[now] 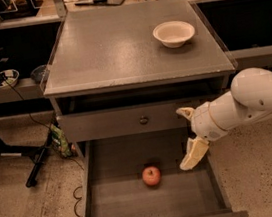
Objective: Pick apple from middle drawer and place on counter
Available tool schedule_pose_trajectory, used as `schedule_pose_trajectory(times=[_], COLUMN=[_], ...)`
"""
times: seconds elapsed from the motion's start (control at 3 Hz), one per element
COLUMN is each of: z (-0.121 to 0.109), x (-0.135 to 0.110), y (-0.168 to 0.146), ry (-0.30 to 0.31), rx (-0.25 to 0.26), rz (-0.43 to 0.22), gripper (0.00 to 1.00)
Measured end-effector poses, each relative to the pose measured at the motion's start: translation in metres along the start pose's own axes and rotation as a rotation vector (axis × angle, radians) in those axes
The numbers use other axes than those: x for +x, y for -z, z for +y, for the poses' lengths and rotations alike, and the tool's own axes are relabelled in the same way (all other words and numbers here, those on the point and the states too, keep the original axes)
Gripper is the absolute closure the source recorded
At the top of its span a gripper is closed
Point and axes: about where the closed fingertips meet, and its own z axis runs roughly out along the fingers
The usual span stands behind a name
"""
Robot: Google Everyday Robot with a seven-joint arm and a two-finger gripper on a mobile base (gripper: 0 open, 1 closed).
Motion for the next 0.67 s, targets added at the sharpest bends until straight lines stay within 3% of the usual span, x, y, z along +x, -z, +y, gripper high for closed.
schedule_pose_trajectory(times=[0.67], z=[0.0], x=[0.02], y=[-0.036], ry=[0.008], rx=[-0.029], rz=[0.015], gripper=[0.0])
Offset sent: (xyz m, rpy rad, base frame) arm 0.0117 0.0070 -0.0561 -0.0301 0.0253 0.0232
